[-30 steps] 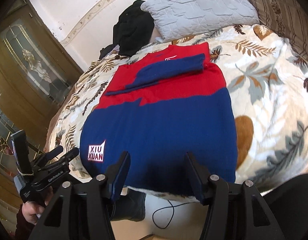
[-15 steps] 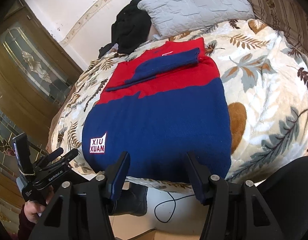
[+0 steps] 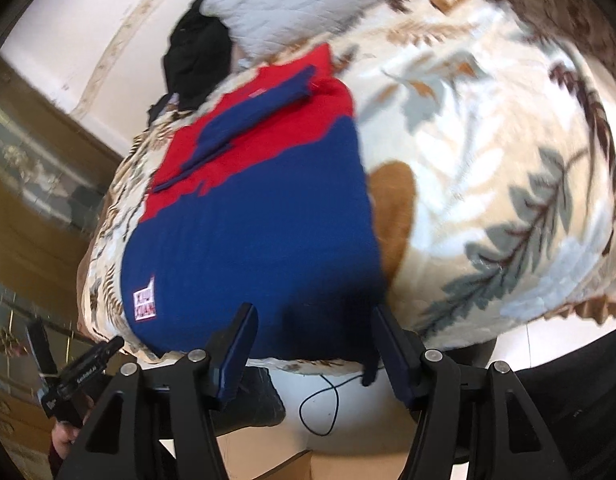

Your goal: Fold small clothes

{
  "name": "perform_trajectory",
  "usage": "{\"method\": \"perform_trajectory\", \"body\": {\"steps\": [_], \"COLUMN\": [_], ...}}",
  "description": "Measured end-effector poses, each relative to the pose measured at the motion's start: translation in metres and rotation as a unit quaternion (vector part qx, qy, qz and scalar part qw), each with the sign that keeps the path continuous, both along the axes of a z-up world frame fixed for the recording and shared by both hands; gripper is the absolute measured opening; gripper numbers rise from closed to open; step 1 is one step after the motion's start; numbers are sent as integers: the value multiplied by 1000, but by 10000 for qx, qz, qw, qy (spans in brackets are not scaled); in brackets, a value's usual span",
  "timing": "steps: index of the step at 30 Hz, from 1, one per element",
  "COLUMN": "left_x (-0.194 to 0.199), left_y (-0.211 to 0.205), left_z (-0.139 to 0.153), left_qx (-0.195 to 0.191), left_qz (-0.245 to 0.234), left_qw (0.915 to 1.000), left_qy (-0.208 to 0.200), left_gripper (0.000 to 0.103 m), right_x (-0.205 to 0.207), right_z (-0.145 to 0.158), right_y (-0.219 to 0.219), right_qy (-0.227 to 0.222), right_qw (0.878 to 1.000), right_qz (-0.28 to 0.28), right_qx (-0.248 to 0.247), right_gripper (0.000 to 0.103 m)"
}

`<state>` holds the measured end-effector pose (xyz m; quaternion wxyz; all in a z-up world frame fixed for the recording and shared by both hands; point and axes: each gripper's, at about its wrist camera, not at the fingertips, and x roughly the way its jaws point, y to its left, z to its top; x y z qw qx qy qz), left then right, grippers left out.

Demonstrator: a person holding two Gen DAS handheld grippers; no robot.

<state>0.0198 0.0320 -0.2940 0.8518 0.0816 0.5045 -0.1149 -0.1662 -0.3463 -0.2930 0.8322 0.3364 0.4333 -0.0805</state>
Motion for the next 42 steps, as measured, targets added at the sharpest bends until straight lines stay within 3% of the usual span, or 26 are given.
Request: {"method": "perform_trajectory", "body": {"steps": [6,10,17,21,23,25,27,33,35,36,38,40,42], "left_x": [7,13,11,21,22,25,26,23,26,28,30,30,30], "left_y": [11,18,4,1,0,-1,0,-5,-4,-4,0,0,1], "left_z": [-18,-22,-18,-25,-25,-28,-32,-27,-31,-35,-41,-40,-36], "left_qx": [-306,-743,-963,-1331,-1628,-1841,-1940,-2012,-1965,-1965,-1980,-2014,-2164], "left_qz": [-35,-38,-520,-650,-690,-752,-800,-923,-799,-723,-594,-607,-676], "left_qw": [9988,9955,9927,9859,9800,9742,9709,9689,9696,9687,9676,9679,9650], "left_qy": [391,582,505,783,912,1064,1156,1107,1218,1334,1449,1373,1319], "left_gripper": [72,68,67,67,61,31,11,9,18,32,40,31,10], "right_x": [8,14,14,12,12,11,10,17,20,22,24,26,24], "right_z": [-20,-26,-33,-35,-36,-37,-37,-48,-49,-48,-45,-45,-45], "right_y": [-3,-2,-4,-6,-7,-9,-12,-11,-7,-3,4,7,5], "right_qy": [336,469,615,636,643,609,575,726,699,660,660,680,639], "right_qw": [9993,9987,9978,9975,9971,9970,9967,9950,9955,9961,9966,9967,9968], "right_qz": [36,82,76,42,13,-33,-95,-72,-18,110,253,285,242], "right_qx": [151,175,254,316,411,480,564,683,641,580,419,337,404], "right_gripper": [64,64,64,64,64,64,64,64,63,62,40,35,34]}}
